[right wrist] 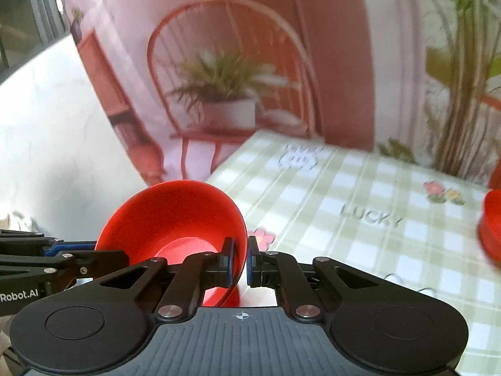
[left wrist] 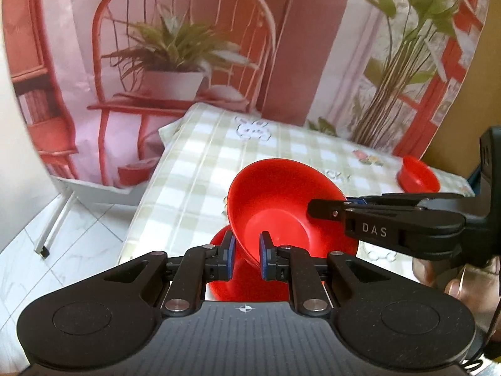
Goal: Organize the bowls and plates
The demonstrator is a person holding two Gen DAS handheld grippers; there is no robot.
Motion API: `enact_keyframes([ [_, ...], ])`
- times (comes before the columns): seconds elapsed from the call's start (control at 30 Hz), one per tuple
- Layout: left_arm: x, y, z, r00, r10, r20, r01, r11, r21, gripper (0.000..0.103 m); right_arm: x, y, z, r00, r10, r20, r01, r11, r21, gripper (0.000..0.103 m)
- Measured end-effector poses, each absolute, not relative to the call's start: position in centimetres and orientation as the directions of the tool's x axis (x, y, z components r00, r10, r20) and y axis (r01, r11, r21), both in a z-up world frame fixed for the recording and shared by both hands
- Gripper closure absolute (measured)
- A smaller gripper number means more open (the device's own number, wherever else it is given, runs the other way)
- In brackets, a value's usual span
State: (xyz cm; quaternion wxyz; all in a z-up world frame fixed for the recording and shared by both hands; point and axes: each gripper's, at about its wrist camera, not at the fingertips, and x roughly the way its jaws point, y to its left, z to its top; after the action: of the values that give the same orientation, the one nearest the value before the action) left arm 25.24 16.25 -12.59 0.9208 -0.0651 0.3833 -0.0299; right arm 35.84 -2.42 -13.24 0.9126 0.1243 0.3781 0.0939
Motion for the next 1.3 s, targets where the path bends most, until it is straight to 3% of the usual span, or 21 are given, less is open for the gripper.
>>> enact_keyframes([
  [0.4, 25.1, 17.4, -16.1, 0.672, -0.101, -0.733, -0.025, 0.987, -0.159, 0.086, 36.9, -0.1, -16.7, 0.62, 0.263, -0.739, -0.099, 0.961, 0.258, 0.096],
  [0.8, 25.0, 17.5, -17.2, 0.655, -0.074, -0.752, -0.05, 0.989, -0.14, 0.086, 36.3, 1.4, -17.1, 0.652, 0.225, -0.724, -0.17, 0.974, 0.149, 0.095],
  [1.3, 25.1, 17.9, -18.2, 0.642, -0.076, -0.763, -0.077, 0.984, -0.163, 0.086, 35.9, 1.8, -17.3, 0.648, 0.236, -0.724, -0.186, 0.971, 0.15, 0.095],
])
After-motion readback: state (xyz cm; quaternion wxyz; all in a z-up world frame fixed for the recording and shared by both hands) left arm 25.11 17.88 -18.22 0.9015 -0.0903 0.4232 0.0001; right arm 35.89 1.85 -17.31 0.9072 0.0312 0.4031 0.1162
